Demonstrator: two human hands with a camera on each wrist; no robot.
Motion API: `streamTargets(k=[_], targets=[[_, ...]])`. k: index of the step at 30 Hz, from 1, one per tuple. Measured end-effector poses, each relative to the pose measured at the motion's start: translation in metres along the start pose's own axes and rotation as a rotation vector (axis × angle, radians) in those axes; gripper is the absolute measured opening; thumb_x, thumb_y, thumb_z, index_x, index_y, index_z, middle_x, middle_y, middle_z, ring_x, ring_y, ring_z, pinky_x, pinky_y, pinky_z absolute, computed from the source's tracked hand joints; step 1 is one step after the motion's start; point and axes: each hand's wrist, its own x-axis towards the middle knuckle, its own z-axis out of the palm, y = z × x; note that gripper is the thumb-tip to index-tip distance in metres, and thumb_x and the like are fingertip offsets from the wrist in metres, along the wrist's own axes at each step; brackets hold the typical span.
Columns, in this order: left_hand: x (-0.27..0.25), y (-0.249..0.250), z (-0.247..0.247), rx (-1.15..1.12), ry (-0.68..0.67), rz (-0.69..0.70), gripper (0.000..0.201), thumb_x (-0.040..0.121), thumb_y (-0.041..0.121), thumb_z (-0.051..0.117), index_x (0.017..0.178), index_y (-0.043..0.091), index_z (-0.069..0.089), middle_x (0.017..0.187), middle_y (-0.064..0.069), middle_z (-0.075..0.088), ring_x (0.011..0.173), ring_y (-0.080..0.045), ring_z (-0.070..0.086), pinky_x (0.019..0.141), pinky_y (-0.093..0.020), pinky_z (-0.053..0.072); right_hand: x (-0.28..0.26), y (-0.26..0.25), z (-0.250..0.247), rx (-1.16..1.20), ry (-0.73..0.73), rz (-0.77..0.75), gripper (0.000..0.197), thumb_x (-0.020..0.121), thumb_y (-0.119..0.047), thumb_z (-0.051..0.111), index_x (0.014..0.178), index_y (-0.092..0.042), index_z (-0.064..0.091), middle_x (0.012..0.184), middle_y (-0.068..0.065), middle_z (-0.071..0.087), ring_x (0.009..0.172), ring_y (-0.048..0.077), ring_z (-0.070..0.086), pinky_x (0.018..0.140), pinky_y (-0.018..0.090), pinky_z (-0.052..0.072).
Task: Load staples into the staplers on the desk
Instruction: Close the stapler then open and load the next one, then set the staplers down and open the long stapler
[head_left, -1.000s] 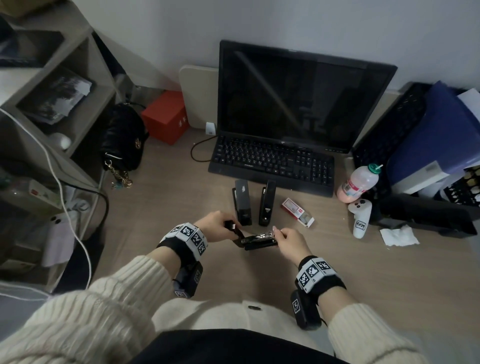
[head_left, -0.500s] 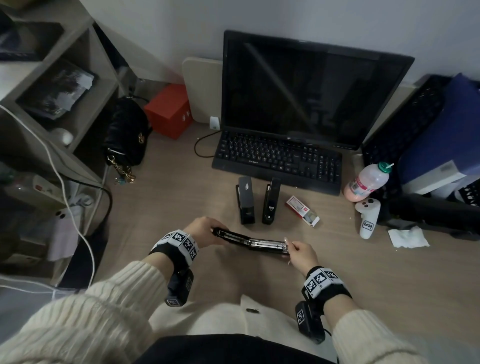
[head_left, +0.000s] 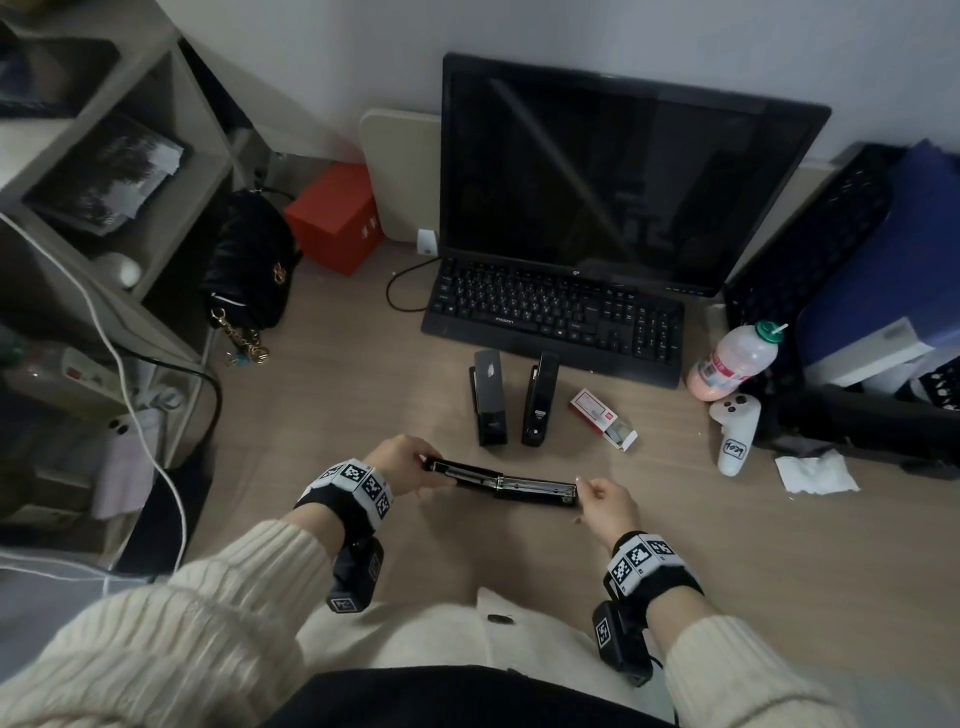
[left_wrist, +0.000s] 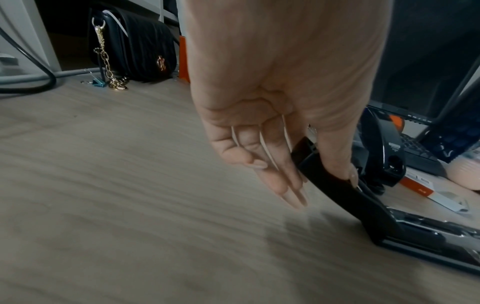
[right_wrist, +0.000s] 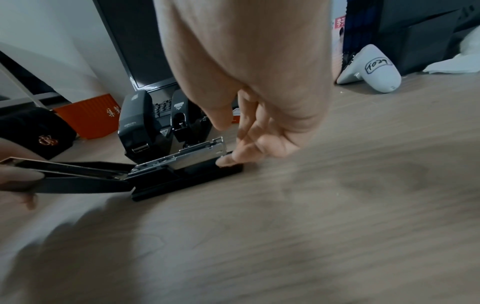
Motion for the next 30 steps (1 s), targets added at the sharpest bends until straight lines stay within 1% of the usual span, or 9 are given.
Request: streamTargets(k=[2, 5, 9, 12, 15, 19, 23, 26, 30], targets=[[0.0, 0.0, 0.0, -0.004, -0.003, -0.003, 0.037, 0.079, 0.044, 0.077, 0.109, 0.021, 0.072, 0.072, 0.012, 0.063, 0.076, -0.011, 0.065, 0.076, -0.023, 0.052, 0.005, 0.004, 0.003, 0.005, -0.014, 0.0, 0.032, 0.095, -0.038, 0.051, 0.078, -0.014, 0.064, 0.088, 0.011, 0.071, 0.086, 0.034, 0.068, 0.084, 0.041, 0.053], [0.0, -0.003, 0.001, -0.019, -0.004, -0.039, 0.042, 0.079, 0.047, 0.077, 0.11, 0.02, 0.071, 0.077, 0.008, 0.063, 0.079, -0.014, 0.065, 0.079, -0.025, 0.052, 0.009, 0.006, 0.006, 0.016, -0.047, 0.013, 0.037, 0.095, -0.038, 0.049, 0.081, -0.008, 0.066, 0.089, 0.013, 0.071, 0.086, 0.036, 0.067, 0.084, 0.045, 0.054], [-0.001, -0.007, -0.001, -0.046, -0.003, -0.074, 0.043, 0.077, 0.045, 0.079, 0.11, 0.018, 0.07, 0.085, 0.003, 0.071, 0.082, -0.016, 0.068, 0.082, -0.027, 0.055, 0.003, -0.001, 0.006, 0.052, -0.073, 0.026, 0.031, 0.097, -0.034, 0.048, 0.081, -0.014, 0.065, 0.077, 0.005, 0.07, 0.08, 0.029, 0.071, 0.088, 0.041, 0.053], [-0.003, -0.01, -0.004, -0.021, 0.038, -0.051, 0.042, 0.077, 0.041, 0.08, 0.112, 0.021, 0.07, 0.101, 0.004, 0.07, 0.094, -0.012, 0.064, 0.083, -0.022, 0.047, 0.003, -0.001, 0.006, 0.053, -0.077, 0.016, 0.03, 0.097, -0.033, 0.049, 0.08, -0.015, 0.064, 0.08, 0.007, 0.071, 0.078, 0.028, 0.071, 0.089, 0.041, 0.053], [-0.004, -0.011, -0.008, -0.003, 0.056, -0.044, 0.037, 0.074, 0.041, 0.082, 0.105, 0.024, 0.074, 0.098, 0.009, 0.067, 0.1, -0.012, 0.063, 0.082, -0.02, 0.043, 0.005, 0.002, 0.006, 0.053, -0.082, 0.02, 0.03, 0.097, -0.033, 0.049, 0.073, -0.02, 0.061, 0.076, 0.003, 0.07, 0.078, 0.026, 0.071, 0.09, 0.042, 0.053], [-0.006, -0.004, -0.015, 0.179, 0.004, -0.024, 0.032, 0.073, 0.049, 0.08, 0.098, 0.029, 0.075, 0.102, 0.011, 0.069, 0.094, -0.011, 0.063, 0.079, -0.025, 0.049, 0.008, 0.003, 0.007, 0.09, -0.135, 0.03, 0.026, 0.098, -0.032, 0.046, 0.091, -0.013, 0.062, 0.077, 0.0, 0.066, 0.067, 0.023, 0.067, 0.09, 0.044, 0.053], [-0.007, 0.007, -0.016, 0.478, 0.013, 0.038, 0.038, 0.075, 0.058, 0.074, 0.106, 0.035, 0.072, 0.117, 0.013, 0.063, 0.105, -0.015, 0.061, 0.085, -0.031, 0.052, 0.007, 0.003, 0.006, 0.058, -0.151, 0.025, 0.019, 0.099, -0.036, 0.043, 0.096, -0.022, 0.056, 0.085, -0.002, 0.065, 0.057, 0.019, 0.061, 0.076, 0.037, 0.055], [-0.005, 0.012, -0.013, 0.574, -0.002, 0.087, 0.039, 0.078, 0.057, 0.072, 0.109, 0.036, 0.069, 0.119, 0.011, 0.062, 0.107, -0.016, 0.061, 0.082, -0.031, 0.051, 0.007, 0.001, 0.005, 0.024, -0.165, 0.034, 0.029, 0.101, -0.038, 0.038, 0.098, -0.017, 0.058, 0.086, -0.001, 0.065, 0.054, 0.018, 0.06, 0.072, 0.036, 0.054], [-0.002, 0.016, -0.011, 0.617, -0.008, 0.083, 0.035, 0.079, 0.054, 0.073, 0.108, 0.034, 0.07, 0.117, 0.009, 0.063, 0.107, -0.018, 0.061, 0.081, -0.032, 0.051, 0.01, -0.002, 0.004, 0.027, -0.19, 0.059, 0.041, 0.1, -0.044, 0.035, 0.087, -0.012, 0.058, 0.077, 0.0, 0.063, 0.053, 0.019, 0.058, 0.067, 0.04, 0.055]])
